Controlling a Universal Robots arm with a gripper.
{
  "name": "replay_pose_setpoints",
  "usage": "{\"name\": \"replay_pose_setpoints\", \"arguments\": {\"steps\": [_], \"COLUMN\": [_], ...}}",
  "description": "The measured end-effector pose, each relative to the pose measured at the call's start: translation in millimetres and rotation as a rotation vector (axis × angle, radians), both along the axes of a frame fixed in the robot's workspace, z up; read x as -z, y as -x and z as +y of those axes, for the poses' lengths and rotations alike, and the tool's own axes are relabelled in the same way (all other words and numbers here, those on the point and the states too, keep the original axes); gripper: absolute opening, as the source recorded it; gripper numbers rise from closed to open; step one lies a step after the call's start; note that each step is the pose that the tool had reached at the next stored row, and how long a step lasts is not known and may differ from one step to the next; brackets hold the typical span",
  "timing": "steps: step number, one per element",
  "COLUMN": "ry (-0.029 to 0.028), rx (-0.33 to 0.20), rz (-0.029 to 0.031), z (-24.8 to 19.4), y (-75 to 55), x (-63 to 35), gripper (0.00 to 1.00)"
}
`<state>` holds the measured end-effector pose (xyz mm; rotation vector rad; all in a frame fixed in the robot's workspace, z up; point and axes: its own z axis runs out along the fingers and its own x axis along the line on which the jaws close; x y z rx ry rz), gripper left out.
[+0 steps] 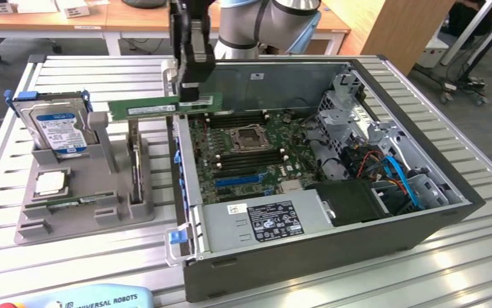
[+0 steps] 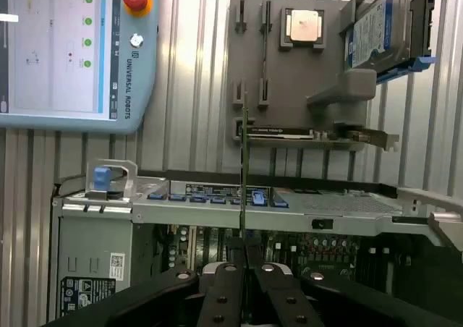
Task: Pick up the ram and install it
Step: 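Pick up the ram and move it above insertion slot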
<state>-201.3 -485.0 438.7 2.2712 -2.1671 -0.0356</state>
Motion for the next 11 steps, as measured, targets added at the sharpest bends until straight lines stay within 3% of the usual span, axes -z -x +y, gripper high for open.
{"name": "replay_pose_setpoints", "arguments": {"steps": [1,11], "ry": [0.0,-0.0001], "rx": [-0.003,-0.01], "rz": [0.0,0.0], "z": [0.0,0.0], "y": [-15.8,-51.9], "x": [0.1,0.3], "gripper": [0.11,0.11]}}
